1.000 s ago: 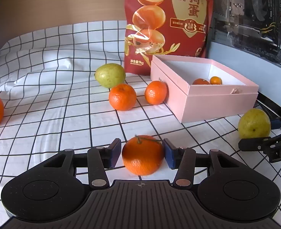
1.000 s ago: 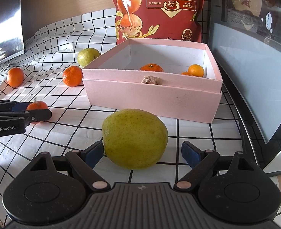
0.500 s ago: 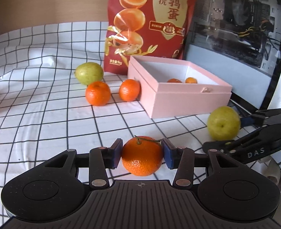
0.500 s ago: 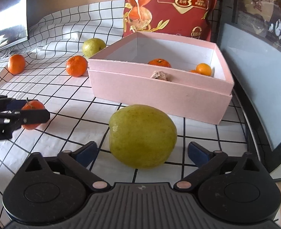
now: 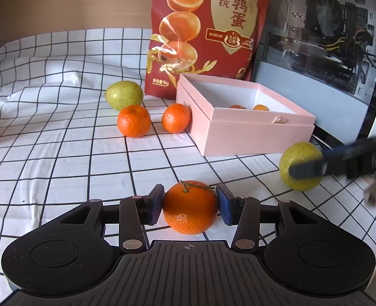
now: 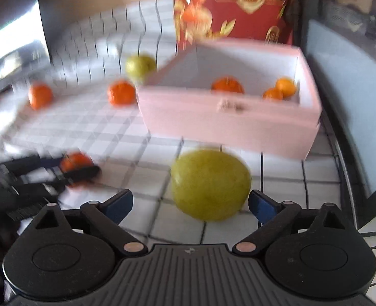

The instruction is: Organize fruits

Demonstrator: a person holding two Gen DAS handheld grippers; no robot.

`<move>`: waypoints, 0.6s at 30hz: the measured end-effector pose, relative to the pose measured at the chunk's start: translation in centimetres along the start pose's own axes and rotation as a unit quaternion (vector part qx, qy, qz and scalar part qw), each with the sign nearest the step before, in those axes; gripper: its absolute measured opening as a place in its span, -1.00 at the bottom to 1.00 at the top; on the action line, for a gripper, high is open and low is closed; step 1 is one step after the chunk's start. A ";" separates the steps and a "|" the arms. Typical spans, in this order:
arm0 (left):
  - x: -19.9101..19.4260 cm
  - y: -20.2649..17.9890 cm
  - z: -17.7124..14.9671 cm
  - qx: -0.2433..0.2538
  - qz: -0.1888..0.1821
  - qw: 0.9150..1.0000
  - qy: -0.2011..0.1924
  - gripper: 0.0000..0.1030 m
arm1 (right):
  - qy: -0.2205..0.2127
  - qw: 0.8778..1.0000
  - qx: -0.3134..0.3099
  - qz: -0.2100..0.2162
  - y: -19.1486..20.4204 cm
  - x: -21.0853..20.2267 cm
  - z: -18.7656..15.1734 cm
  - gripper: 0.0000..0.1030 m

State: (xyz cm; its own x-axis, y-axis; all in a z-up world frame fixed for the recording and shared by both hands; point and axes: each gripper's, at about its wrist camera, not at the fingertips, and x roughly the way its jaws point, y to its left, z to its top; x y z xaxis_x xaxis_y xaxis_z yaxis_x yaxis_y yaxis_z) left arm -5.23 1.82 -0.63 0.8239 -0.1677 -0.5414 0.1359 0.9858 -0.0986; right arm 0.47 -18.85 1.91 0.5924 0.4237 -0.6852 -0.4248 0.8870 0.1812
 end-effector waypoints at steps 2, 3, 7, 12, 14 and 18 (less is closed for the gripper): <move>0.0 0.0 0.0 -0.003 0.000 1.000 -0.001 -0.03 | -0.029 0.999 0.008 -0.013 -0.2 -1.0 0.5 0.89; 0.0 0.1 0.0 -0.005 -0.001 1.000 -0.001 -0.03 | -0.036 0.999 0.012 -0.022 -0.4 -1.2 0.7 0.89; 0.1 0.2 0.0 -0.006 -0.003 1.000 0.001 -0.03 | -0.044 0.997 0.056 -0.042 -2.0 -0.8 1.1 0.79; 0.1 0.1 0.0 -0.007 -0.003 1.000 0.001 -0.03 | -0.058 0.996 0.067 -0.018 -2.5 -0.7 0.6 0.50; 0.1 0.1 0.0 -0.007 -0.003 1.000 0.001 -0.03 | -0.054 0.997 0.052 -0.012 -1.7 -0.5 0.4 0.43; 0.1 0.2 0.0 -0.009 -0.004 1.000 0.001 -0.03 | -0.042 0.999 0.013 -0.019 0.1 0.0 0.0 0.32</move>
State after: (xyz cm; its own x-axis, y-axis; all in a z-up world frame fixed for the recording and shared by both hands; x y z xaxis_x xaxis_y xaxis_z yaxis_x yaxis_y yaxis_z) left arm -5.09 2.00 -0.74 0.8213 -0.1760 -0.5426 0.1327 0.9841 -0.1184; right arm 0.40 -18.81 1.92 0.6630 0.4027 -0.6310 -0.3842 0.9066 0.1749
